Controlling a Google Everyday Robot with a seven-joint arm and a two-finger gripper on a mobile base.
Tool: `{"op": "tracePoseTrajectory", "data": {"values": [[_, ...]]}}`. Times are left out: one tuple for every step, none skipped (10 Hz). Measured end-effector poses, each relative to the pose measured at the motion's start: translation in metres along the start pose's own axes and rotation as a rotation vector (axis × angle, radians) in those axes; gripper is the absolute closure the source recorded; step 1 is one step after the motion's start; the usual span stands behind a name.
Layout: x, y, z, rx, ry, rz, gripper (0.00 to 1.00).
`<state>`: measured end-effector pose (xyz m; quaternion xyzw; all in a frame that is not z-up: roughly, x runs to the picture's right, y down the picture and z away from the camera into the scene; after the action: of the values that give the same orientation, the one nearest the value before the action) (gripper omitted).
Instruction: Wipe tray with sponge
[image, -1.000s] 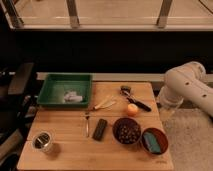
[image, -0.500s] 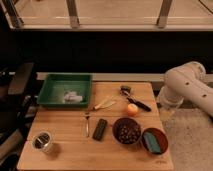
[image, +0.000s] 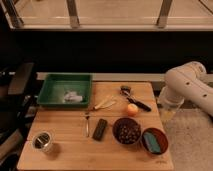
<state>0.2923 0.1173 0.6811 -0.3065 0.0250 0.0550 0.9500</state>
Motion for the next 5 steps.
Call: {"op": "tracePoseTrajectory", "data": {"values": [[0.005,0.009,0.004,-0.04,-0.04,0.088,0.35],[0.012,0.025,0.007,-0.082,-0.088,0.21,0.35],[0.013,0.035,0.009,-0.105,-0.11,0.265,0.35],[0.012,0.043,0.014,-0.126,-0.129,0.315,0.35],[0.01,0.047,0.019,-0.14,-0.137,0.365,0.35]]}}
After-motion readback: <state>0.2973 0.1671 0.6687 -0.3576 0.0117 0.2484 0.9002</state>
